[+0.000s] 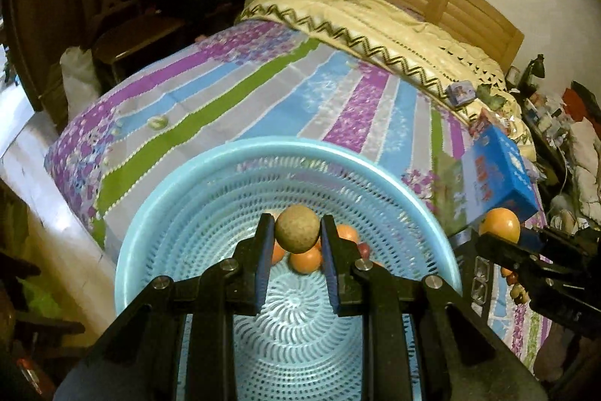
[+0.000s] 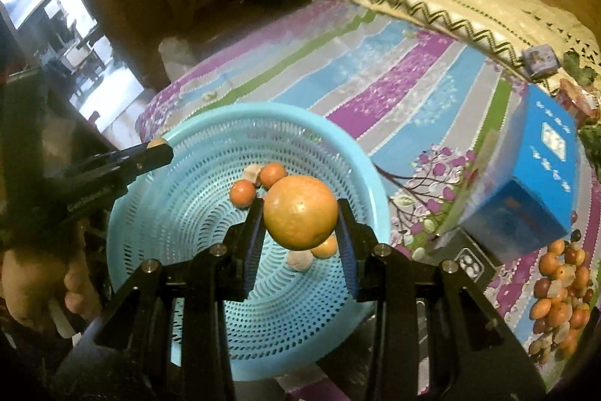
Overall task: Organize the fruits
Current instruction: 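Carry the orange and brown fruit over the light-blue basket with both tools, then open both tools to drop the orange and brown fruit into the basket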
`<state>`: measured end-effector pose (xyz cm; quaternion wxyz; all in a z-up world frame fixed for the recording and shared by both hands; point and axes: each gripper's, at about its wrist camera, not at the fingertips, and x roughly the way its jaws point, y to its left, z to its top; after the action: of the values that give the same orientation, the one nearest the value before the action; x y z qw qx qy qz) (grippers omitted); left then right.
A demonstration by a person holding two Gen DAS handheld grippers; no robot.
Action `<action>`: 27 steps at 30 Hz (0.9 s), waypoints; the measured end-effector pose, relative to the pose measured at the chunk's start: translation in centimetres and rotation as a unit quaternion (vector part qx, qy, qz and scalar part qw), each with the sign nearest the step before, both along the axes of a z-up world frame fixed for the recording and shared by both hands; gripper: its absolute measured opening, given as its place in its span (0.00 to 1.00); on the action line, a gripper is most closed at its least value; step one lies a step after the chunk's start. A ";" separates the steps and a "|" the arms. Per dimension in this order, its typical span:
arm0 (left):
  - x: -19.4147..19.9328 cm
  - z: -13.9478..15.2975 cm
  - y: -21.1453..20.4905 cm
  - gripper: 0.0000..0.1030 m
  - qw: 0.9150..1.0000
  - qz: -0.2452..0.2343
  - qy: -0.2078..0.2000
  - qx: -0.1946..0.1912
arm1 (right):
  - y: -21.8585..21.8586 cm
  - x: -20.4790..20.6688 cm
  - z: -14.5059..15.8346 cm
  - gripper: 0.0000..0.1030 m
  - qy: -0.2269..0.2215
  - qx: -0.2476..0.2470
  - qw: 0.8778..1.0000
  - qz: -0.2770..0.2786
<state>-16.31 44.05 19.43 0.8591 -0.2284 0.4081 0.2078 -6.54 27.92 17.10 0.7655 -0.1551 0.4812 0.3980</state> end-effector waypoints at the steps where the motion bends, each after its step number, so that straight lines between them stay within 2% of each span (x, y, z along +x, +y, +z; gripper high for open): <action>1: -0.2 -0.3 0.3 0.24 1.000 0.002 0.003 -0.003 | 0.4 0.0 -0.3 0.36 0.005 -0.005 1.000 0.003; 15: -0.8 -2.9 1.7 0.24 0.999 0.004 0.032 -0.025 | 1.6 -0.1 -1.8 0.36 0.018 -0.031 0.999 0.005; 27: -0.9 -3.9 2.0 0.24 0.999 -0.002 0.042 -0.034 | 2.3 -0.2 -2.3 0.36 0.023 -0.035 0.999 0.012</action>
<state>-17.22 46.01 15.54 0.8335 -0.2475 0.4510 0.2016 -6.74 30.27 14.81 0.7434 -0.1786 0.5106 0.3933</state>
